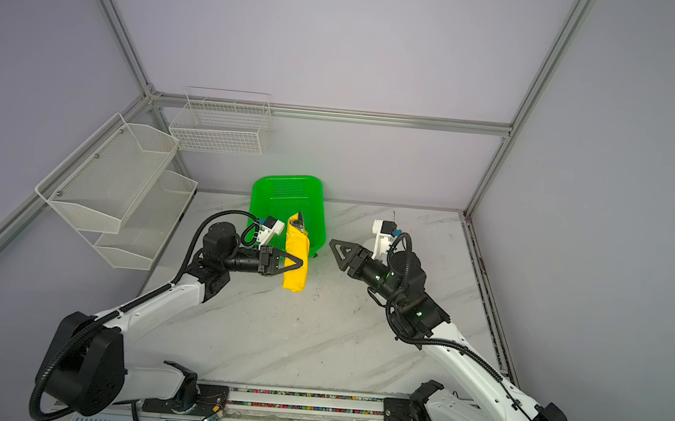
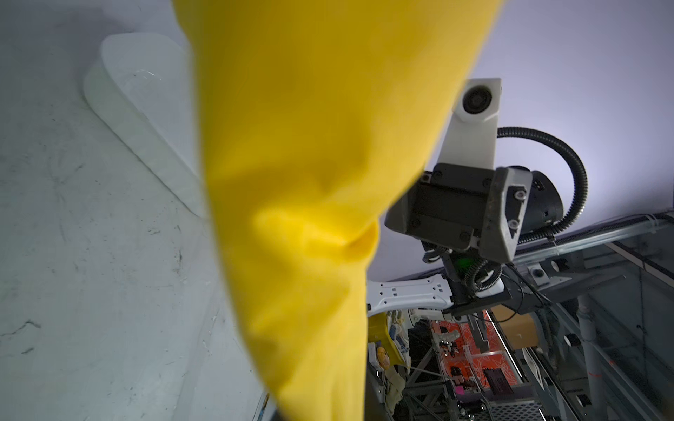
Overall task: Place the utensils on the paper napkin and roll it up
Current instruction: 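Carry the napkin cone into the green basket with the left gripper while the right withdraws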
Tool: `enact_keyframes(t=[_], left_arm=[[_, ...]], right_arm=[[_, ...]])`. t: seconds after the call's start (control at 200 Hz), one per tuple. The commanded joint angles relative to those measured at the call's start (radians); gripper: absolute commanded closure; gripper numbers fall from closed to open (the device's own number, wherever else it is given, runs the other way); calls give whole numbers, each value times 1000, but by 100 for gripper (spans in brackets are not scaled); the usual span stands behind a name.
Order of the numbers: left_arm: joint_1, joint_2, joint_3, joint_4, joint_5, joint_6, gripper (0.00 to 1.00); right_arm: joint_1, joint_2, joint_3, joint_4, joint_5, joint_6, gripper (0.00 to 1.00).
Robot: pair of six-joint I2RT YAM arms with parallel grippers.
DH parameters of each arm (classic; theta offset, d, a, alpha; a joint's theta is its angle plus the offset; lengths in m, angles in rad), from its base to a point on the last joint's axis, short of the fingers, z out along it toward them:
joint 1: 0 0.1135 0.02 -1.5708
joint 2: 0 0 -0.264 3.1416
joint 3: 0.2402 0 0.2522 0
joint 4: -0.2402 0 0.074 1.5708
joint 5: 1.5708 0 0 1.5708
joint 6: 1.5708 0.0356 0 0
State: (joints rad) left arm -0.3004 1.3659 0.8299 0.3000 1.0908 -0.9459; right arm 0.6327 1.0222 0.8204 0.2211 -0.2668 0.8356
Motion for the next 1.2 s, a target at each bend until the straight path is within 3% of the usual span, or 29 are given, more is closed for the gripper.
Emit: enact_keyframes(t=[0.0,0.32,0.545,0.815,1.195], left_arm=[[50,67,156,22,24,43,100],[145,373,387,15,34,71,100],[159,567,605,-208,-17,217,100],[164,780,842,-303,-33,253,100],[162,780,702,-321,-41,309,100]], right_arm=[[-7,23,2,-62,43,-17,42],[-8,80,-11,-60,39,-25,41],[-8,116,-8,-56,43,-30,41],[-9,172,0,-48,40,-37,41],[-9,183,7,-54,22,-38,41]])
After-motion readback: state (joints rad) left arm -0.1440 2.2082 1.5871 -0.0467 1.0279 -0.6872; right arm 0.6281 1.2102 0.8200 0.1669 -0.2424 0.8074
